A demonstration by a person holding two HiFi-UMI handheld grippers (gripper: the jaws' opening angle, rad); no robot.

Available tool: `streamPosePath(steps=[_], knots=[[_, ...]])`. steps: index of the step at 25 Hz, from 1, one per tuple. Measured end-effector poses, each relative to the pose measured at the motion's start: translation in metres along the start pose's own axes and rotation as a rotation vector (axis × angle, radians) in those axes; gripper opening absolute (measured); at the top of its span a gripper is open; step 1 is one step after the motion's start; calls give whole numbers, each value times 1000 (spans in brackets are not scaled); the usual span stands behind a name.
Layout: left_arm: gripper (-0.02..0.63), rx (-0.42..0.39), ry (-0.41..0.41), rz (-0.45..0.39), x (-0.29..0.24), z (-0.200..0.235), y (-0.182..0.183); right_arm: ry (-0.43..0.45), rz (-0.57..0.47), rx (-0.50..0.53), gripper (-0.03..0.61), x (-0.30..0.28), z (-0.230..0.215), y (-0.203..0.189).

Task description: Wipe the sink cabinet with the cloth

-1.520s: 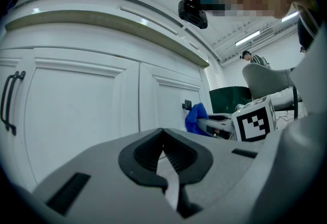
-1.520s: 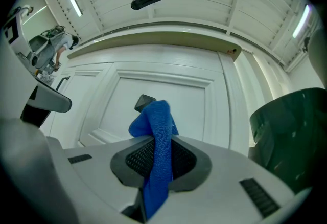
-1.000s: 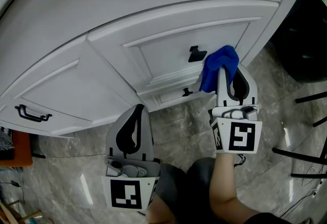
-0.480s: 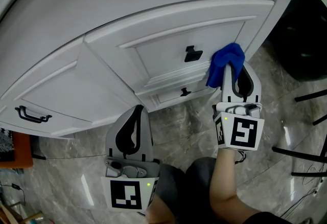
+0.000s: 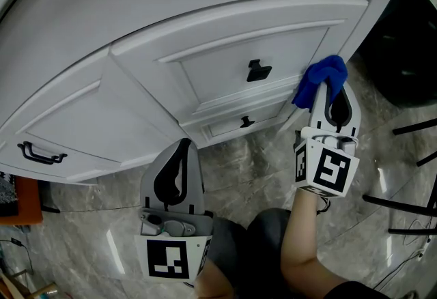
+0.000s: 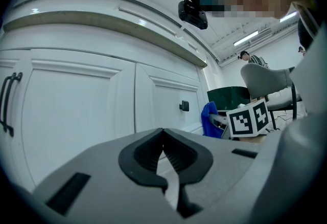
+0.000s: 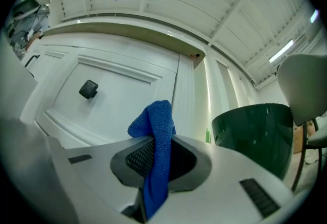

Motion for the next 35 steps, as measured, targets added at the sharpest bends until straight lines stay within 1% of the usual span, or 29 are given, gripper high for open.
streamPosePath(steps=[3, 6, 11, 13, 15, 18, 23, 25, 28, 32, 35], knots=[[5, 34, 19, 13, 0, 1, -2, -23, 4, -25, 58, -2, -7, -4], [5, 4, 4, -10, 1, 1, 3, -23, 8, -24, 58, -2, -7, -4], [5, 41, 29, -11, 6, 3, 6, -20, 21, -13, 58, 2, -6, -2], [5, 24, 16, -30, 8, 3, 10, 2, 23, -19, 58, 9, 1, 2], [5, 11, 11, -39, 11, 5, 12, 47, 12, -22, 58, 17, 15, 9], [5, 9, 23, -35, 16, 10, 12, 146, 5, -27, 58, 32, 46, 17], [5, 24, 55, -49, 29, 25, 15, 330, -2, -112, 57, 55, 107, 25], [5, 31, 62, -54, 33, 30, 15, 399, -11, -126, 58, 61, 131, 29], [5, 44, 63, -58, 37, 33, 14, 469, -11, -121, 57, 69, 157, 30], [5, 61, 65, -66, 40, 38, 14, 551, -5, -173, 58, 81, 195, 29], [5, 65, 61, -65, 43, 39, 13, 594, 4, -186, 57, 87, 213, 29]])
Point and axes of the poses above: the fingertips, and each gripper's own axes: x backward along the fingers, z to its left, y out of its top, the point moved 1 cm from there along x, backward along the fingers, and after that the axes turned 2 degrees about z, right-handed, at the moved point
